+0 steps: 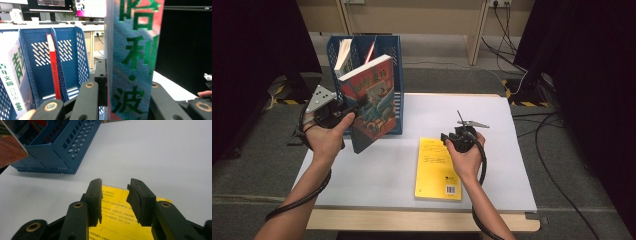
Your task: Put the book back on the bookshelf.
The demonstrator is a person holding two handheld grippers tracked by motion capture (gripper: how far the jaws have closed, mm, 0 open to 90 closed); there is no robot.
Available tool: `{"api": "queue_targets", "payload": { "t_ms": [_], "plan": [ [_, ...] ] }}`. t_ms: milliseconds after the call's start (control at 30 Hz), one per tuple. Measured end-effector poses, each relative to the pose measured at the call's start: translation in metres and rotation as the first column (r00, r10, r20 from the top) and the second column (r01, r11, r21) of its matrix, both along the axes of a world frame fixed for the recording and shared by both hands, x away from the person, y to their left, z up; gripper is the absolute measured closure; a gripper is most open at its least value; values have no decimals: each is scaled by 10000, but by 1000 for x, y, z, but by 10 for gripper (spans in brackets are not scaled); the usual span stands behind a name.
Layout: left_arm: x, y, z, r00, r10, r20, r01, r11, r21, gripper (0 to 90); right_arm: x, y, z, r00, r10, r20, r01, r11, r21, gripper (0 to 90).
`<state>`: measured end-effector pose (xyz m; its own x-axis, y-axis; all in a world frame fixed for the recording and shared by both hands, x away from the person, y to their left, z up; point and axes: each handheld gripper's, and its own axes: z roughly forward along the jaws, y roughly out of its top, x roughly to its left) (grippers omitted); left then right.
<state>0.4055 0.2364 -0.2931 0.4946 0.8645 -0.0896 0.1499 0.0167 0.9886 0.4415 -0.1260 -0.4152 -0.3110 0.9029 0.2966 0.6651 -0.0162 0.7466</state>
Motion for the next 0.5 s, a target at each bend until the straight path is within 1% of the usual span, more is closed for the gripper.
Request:
{"api": "queue_targets", "payload": {
  "t_ms": [133, 200, 333, 433, 467, 500],
  "plan": [
    [4, 1, 2, 9999, 97, 26, -97, 10000, -8, 744, -1, -2, -2, 10000, 8, -6, -8, 10000, -31, 622],
    [5, 1, 3, 9999, 119, 38, -119, 9999, -6, 744, -2, -2, -3, 9999, -68, -87, 69, 10000, 58, 622],
    [8, 1, 4, 9999, 159, 40, -159, 9999, -14, 744, -2, -5, -5, 10000, -57, -49, 57, 10000, -38, 622],
    [11, 2, 6, 9998, 200, 40, -200, 9998, -53, 744, -3, -7, -8, 9999, -87, -75, 86, 10000, -29, 622],
    [11, 2, 6, 9998, 210, 41, -210, 9998, -72, 744, -4, -7, -8, 9998, -105, -159, 105, 9999, -9, 622],
    [12, 2, 7, 9998, 217, 49, -216, 9997, -67, 744, -4, -8, -9, 9999, -94, -125, 94, 9999, -39, 622]
  ]
}}
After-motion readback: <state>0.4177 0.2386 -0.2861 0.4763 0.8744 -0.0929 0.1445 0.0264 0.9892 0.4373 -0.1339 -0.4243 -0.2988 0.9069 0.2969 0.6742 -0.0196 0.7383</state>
